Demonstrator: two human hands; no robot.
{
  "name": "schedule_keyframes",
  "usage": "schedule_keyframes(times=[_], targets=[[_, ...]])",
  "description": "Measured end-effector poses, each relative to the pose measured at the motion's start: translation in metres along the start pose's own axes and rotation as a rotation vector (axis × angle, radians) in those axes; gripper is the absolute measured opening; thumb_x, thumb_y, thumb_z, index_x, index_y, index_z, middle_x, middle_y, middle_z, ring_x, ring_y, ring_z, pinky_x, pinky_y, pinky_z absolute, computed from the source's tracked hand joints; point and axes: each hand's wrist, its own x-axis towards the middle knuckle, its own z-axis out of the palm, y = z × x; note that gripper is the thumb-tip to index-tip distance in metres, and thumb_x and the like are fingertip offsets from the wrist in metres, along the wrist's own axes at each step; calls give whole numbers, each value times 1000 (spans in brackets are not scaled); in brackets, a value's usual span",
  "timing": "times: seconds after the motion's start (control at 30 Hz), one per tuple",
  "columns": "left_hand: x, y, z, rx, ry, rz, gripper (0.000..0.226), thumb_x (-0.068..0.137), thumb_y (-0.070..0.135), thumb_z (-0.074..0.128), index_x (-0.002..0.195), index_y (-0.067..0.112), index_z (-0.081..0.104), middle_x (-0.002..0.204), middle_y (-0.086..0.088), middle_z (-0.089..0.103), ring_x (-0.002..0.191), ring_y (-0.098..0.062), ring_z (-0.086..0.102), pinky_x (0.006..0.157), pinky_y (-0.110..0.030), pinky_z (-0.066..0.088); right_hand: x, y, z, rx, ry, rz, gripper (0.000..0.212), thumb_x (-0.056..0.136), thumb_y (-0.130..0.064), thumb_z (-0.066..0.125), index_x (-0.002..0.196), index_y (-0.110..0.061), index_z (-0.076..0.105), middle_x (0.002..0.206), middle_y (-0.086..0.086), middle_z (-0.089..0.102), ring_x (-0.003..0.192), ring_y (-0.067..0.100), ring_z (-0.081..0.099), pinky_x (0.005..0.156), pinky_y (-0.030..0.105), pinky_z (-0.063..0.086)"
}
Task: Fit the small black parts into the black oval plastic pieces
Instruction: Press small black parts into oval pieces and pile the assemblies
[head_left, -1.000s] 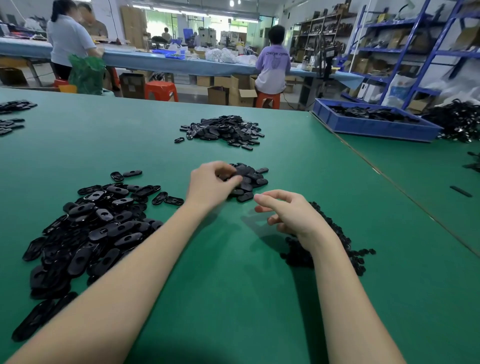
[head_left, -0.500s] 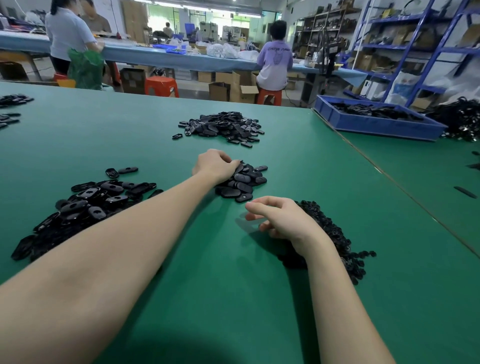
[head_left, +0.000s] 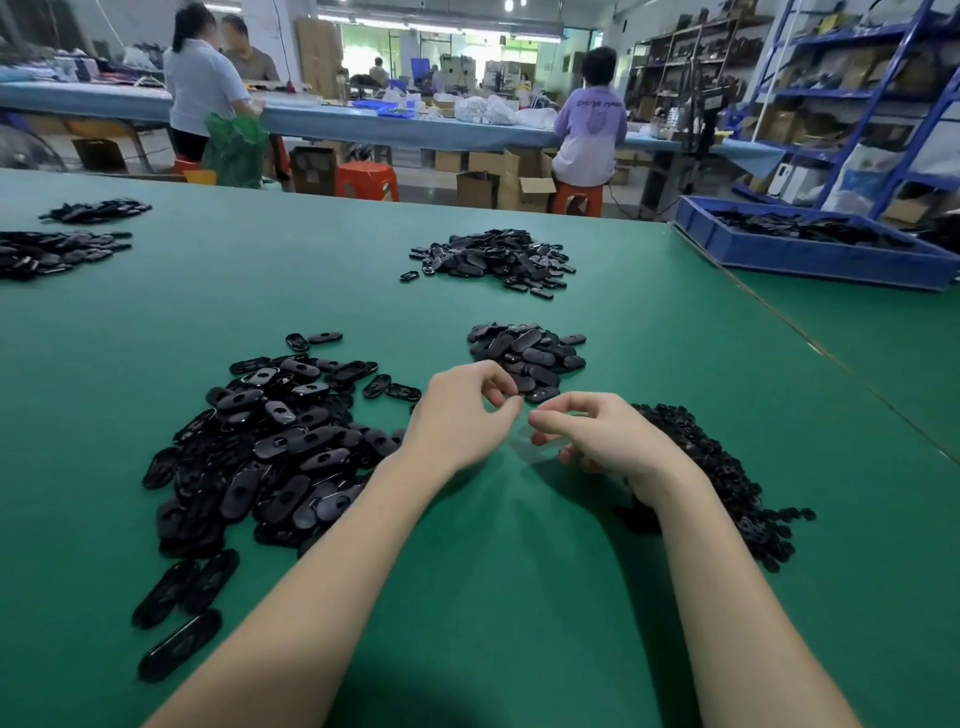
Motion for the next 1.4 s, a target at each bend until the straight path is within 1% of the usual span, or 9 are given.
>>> schedule_keyframes(times=[0.1,0.23,0.4,0.5,0.6,1.0,1.13,1.27,1.4], targets=[[1,-10,-19,16,11,-17,3,86,32,67,86,33,69,79,17,68,61,3,52,70,-24,47,0,-4,7,-23,-9,-28,14,89,-37,75,94,-23,73,85,-6,79,56,7,58,58,23,38],[6,-25,-45,15,66,-40,9,86,23,67,84,30,71,74,17,66,61,12,54,62,-5,37,1,-7,19,-71,-18,-62,15,91,-33,74,96,-19,73,86,-4,79,57,8,57,61,20,45],[8,-51,-73,212,114,-126,22,92,16,55,96,31,71,91,10,68,86,-15,63,84,-31,51,2,-9,31,-111,-35,-120,13,93,-31,72,95,-19,72,83,-5,79,51,3,56,51,7,42],[7,-61,-78,346,21,-157,35,95,13,50,120,27,70,125,-1,64,120,-25,54,102,-43,48,3,-9,36,-147,-67,-129,12,92,-33,72,94,-21,72,83,-7,78,54,5,57,59,12,46],[5,-61,-74,432,-78,-161,38,99,20,48,132,30,65,140,1,55,132,-27,40,110,-43,40,3,-8,39,-181,-73,-133,12,91,-35,73,93,-23,72,83,-9,78,55,5,58,68,21,47],[0,-47,-71,313,141,-199,14,91,33,68,101,32,78,96,9,71,104,-19,62,84,-32,48,1,-9,35,-188,-90,-129,13,92,-37,71,96,-24,71,84,-11,78,58,6,60,71,24,45],[2,-22,-59,7,28,-160,8,87,31,74,94,32,76,78,16,71,80,-10,67,78,-27,54,0,-9,26,-155,-50,-107,13,92,-36,72,96,-23,72,84,-9,78,58,8,60,68,23,46],[-4,3,-33,-137,-92,-106,12,86,31,75,98,34,73,75,10,73,76,-8,66,73,-22,49,-2,-5,8,-160,10,-83,12,91,-33,72,94,-22,73,82,-8,78,60,10,60,74,28,51],[-15,17,-11,-541,-253,-227,10,89,18,75,99,21,74,74,-2,74,67,-15,67,77,-31,59,-6,-4,-18,-305,65,-58,9,92,-34,68,91,-26,72,80,-15,77,53,4,58,55,19,44]])
